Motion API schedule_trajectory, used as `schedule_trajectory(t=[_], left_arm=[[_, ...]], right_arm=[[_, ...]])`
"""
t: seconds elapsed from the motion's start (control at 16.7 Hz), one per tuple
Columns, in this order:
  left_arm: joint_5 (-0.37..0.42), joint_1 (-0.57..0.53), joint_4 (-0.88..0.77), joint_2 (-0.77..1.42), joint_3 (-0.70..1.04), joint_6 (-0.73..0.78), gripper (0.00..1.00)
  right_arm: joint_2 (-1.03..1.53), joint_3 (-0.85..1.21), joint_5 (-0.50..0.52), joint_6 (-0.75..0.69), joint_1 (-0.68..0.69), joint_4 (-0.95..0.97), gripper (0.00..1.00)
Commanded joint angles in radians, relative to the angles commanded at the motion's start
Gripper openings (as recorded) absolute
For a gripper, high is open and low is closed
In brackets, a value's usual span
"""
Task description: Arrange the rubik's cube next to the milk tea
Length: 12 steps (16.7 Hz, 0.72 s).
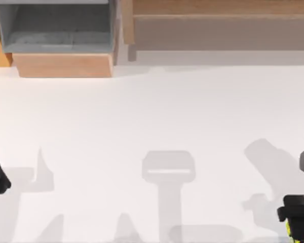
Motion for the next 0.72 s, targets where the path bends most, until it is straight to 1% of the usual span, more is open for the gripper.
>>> schedule_trajectory(t=[0.3, 0.72], left_arm=[[0.0, 0.0, 0.0, 0.0, 0.0, 0.0, 1.0], [0.0, 0.0, 0.0, 0.0, 0.0, 0.0, 1.0]], right_arm=[[-0.003, 0.006, 0.003, 0.009, 0.002, 0.011, 0.0], [-0.053, 0.056, 0.038, 0.074, 0.052, 0.085, 0.0]])
